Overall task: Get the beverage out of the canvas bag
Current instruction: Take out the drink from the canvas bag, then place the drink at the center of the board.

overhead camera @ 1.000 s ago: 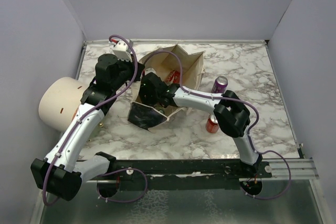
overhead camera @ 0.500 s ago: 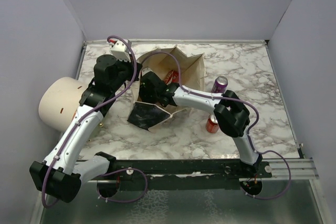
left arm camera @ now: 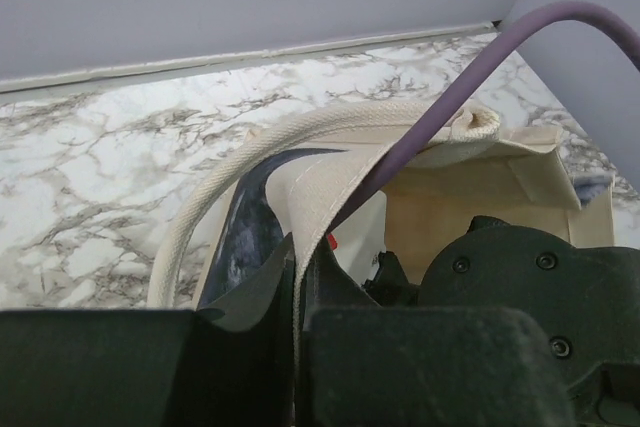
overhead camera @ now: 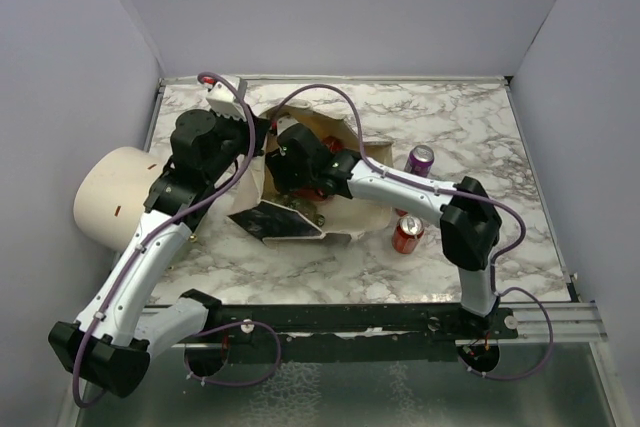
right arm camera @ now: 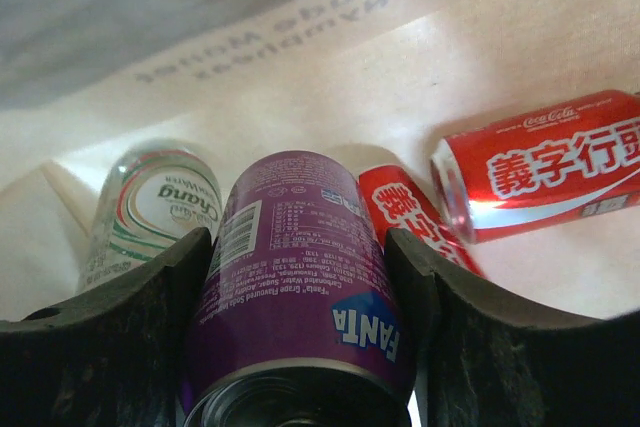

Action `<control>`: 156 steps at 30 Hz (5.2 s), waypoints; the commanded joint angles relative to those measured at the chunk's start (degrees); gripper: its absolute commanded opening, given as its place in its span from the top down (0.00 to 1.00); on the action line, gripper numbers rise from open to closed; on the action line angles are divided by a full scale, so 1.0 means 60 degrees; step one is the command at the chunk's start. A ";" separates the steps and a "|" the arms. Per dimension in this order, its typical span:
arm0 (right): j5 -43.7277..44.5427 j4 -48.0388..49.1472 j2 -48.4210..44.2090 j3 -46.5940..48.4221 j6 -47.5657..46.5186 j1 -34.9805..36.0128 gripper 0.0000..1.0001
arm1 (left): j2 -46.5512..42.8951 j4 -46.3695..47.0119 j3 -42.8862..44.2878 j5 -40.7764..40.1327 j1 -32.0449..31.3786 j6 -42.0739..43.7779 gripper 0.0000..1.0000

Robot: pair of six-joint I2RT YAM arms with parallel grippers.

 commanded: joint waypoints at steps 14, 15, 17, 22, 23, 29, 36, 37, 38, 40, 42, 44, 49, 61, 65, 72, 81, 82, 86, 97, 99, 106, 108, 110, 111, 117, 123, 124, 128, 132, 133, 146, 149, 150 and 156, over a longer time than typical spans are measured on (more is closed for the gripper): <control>0.0709 0.1439 -0.2817 -0.1820 -0.0270 0.0266 0.98 | 0.0278 0.1691 0.1028 -0.0540 0.0001 0.0137 1.00; 0.0656 0.1428 -0.2789 -0.1835 -0.0271 0.0262 0.98 | 0.0376 0.1493 0.1144 -0.0725 0.0004 0.0142 1.00; 0.0570 0.1392 -0.2725 -0.1727 -0.0333 0.0269 0.98 | 0.0577 0.1127 0.1405 -0.1047 0.0005 0.0167 1.00; 0.0329 0.0953 -0.2460 -0.0909 -0.0803 0.0269 0.98 | 0.0913 0.0576 0.1724 -0.1566 0.0000 0.0344 1.00; 0.0315 0.0854 -0.2442 -0.0787 -0.0903 0.0263 0.98 | 0.0924 0.0522 0.1709 -0.1723 0.0004 0.0346 1.00; -0.0180 0.0346 -0.2639 -0.0469 -0.1121 0.0266 0.98 | 0.1423 -0.0134 0.2009 -0.2627 0.0003 0.0395 1.00; -0.0316 0.0048 -0.3335 -0.0212 -0.1045 0.0267 0.98 | 0.2016 -0.0219 0.2224 -0.2497 0.0005 0.0535 1.00; -0.0285 -0.0058 -0.3373 -0.0112 -0.1062 0.0263 0.98 | 0.2106 -0.0262 0.2292 -0.2496 0.0008 0.0544 1.00; -0.0265 -0.0161 -0.3408 -0.0021 -0.1101 0.0265 0.98 | 0.2198 -0.0300 0.2322 -0.2483 0.0011 0.0613 1.00; -0.0125 -0.0348 -0.3469 0.0170 -0.1110 0.0268 0.98 | 0.2361 -0.0396 0.2338 -0.2594 0.0016 0.0666 1.00; 0.0082 -0.0473 -0.3579 0.0264 -0.1078 0.0261 0.98 | 0.2468 -0.0495 0.2609 -0.2732 0.0019 0.0709 1.00; 0.0294 -0.0533 -0.3723 0.0333 -0.1025 0.0265 0.98 | 0.2515 -0.0581 0.2632 -0.2745 0.0019 0.0747 1.00; 0.1109 -0.0933 -0.4053 0.0845 -0.1083 0.0270 0.98 | 0.2614 -0.0850 0.2595 -0.2872 0.0019 0.0662 1.00; 0.4923 -0.0365 -0.5102 0.1658 -0.3142 0.0270 0.98 | 0.2659 -0.0946 0.2613 -0.2921 0.0019 0.0583 1.00; 0.6685 0.0699 -0.5376 0.1261 -0.4753 0.0024 0.98 | 0.2707 -0.0948 0.2657 -0.2908 0.0025 0.0612 1.00; 0.5799 -0.1412 -0.5348 0.1195 -0.2800 -0.2874 0.98 | 0.2814 -0.1045 0.2849 -0.2746 0.0019 0.0548 1.00; 0.3393 -0.2026 -0.6545 -0.2641 -0.0513 -0.6698 0.98 | 0.2789 -0.1090 0.2882 -0.2688 0.0023 0.0558 1.00; 0.3020 -0.1881 -0.6748 -0.3228 -0.0398 -0.6972 0.98 | 0.2781 -0.1096 0.2881 -0.2667 0.0020 0.0539 1.00; 0.1284 -0.1399 -0.7141 -0.4705 0.0079 -0.8874 0.98 | 0.2742 -0.1112 0.2868 -0.2528 0.0020 0.0543 1.00; -0.0285 0.0568 -0.4226 -0.3903 -0.0145 -0.9060 0.98 | 0.2607 -0.1158 0.2764 -0.2236 0.0018 0.0447 1.00; -0.0467 0.0812 -0.3406 -0.3274 -0.0208 -0.9060 0.98 | 0.2556 -0.1144 0.2750 -0.2212 0.0026 0.0464 1.00; -0.1174 -0.0793 -0.0521 -0.0097 -0.0326 -0.9049 0.98 | 0.2365 -0.1058 0.2575 -0.2366 0.0019 0.0430 1.00; -0.1353 -0.2161 0.0303 0.1081 -0.0169 -0.9045 0.98 | 0.2319 -0.1055 0.2556 -0.2431 0.0019 0.0433 1.00; -0.1495 -0.2914 0.0835 0.1648 0.0037 -0.9046 0.98 | 0.2295 -0.1038 0.2510 -0.2478 0.0027 0.0389 1.00; -0.1577 -0.2968 0.0955 0.1710 0.0082 -0.9046 0.98 | 0.2284 -0.1018 0.2478 -0.2490 0.0024 0.0361 1.00; -0.1826 -0.3562 0.1676 0.2517 0.0182 -0.8909 0.98 | 0.2336 -0.0925 0.2448 -0.2380 0.0020 0.0286 1.00; -0.1767 -0.4357 0.2204 0.3157 0.0214 -0.8592 0.96 | 0.2398 -0.0877 0.2494 -0.2212 0.0022 0.0268 1.00; -0.1717 -0.4368 0.2243 0.3133 0.0233 -0.8535 0.95 | 0.2397 -0.0880 0.2500 -0.2204 0.0016 0.0260 1.00; -0.1732 -0.4238 0.2330 0.2940 0.0345 -0.8503 0.84 | 0.2357 -0.0902 0.2513 -0.2143 0.0020 0.0292 1.00; -0.1802 -0.4271 0.2461 0.3151 0.0288 -0.8496 0.62 | 0.2338 -0.0916 0.2526 -0.2098 0.0027 0.0337 1.00; -0.1799 -0.4344 0.2485 0.3236 0.0269 -0.8497 0.57 | 0.2325 -0.0913 0.2520 -0.2077 0.0026 0.0341 1.00; -0.1902 -0.4891 0.1867 0.4075 -0.0069 -0.8489 0.10 | 0.2152 -0.0757 0.2427 -0.2061 0.0015 0.0395 1.00; -0.2453 -0.4606 0.1000 0.3553 -0.0191 -0.8498 0.08 | 0.2109 -0.0690 0.2425 -0.2046 0.0023 0.0438 1.00; -0.2777 -0.4413 0.0633 0.3195 -0.0197 -0.8490 0.08 | 0.2105 -0.0661 0.2427 -0.2035 0.0020 0.0446 1.00; -0.4192 -0.2441 -0.1872 0.0496 -0.0382 -0.8489 0.07 | 0.2060 -0.0495 0.2105 -0.1840 0.0020 0.0444 1.00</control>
